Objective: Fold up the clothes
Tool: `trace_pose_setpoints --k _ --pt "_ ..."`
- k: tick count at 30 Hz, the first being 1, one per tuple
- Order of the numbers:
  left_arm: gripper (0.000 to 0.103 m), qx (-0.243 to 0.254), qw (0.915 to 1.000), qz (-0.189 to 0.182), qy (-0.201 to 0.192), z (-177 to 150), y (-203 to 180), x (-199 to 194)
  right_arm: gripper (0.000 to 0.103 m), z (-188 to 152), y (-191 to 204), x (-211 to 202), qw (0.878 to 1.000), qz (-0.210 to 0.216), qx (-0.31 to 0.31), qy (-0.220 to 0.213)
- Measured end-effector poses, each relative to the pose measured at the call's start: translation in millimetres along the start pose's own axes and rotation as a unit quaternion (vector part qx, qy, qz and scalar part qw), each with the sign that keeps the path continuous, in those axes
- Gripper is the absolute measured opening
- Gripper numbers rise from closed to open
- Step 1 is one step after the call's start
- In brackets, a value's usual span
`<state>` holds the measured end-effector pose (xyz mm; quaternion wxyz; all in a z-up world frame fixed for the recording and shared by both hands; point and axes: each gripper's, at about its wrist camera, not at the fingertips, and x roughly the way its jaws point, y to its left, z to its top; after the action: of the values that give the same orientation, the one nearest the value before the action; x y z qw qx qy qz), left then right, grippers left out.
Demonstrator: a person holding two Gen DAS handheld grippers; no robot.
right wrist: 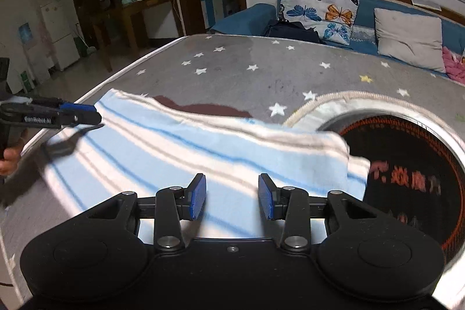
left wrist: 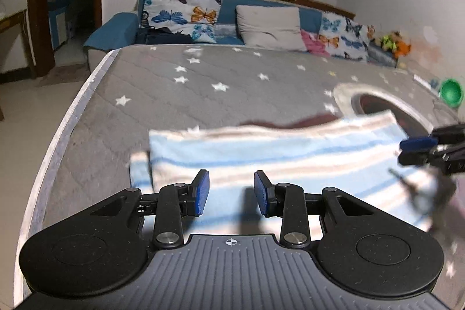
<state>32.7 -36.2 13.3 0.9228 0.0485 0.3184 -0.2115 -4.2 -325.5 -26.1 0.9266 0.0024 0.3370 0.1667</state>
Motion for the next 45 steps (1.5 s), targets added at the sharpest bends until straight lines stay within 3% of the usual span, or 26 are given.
trace_pose_setpoints --k 12,17,31,36,45 --pt "0.038 0.006 0.9994 0.026 -0.022 -28 -7 -38 0.046 -40 -3 -43 0.999 -0.028 0.017 -0.01" --pt "0.039 -0.001 0.9992 0.04 -0.006 -43 -7 -45 0.047 -53 -3 -52 0.999 -0.033 0.02 -0.01" --pt "0.04 -0.014 0.9989 0.045 -0.001 -53 -5 -56 0.052 -60 -5 -64 0.998 -0.043 0.043 -0.024" --pt "0.045 -0.015 0.9989 0.044 0.0 -53 -6 -57 0.053 -63 -6 -62 0.998 -0.044 0.039 -0.013" --pt "0.062 -0.018 0.9978 0.061 -0.02 -37 -5 -63 0.065 -45 -15 -59 0.997 -0.054 0.045 -0.026"
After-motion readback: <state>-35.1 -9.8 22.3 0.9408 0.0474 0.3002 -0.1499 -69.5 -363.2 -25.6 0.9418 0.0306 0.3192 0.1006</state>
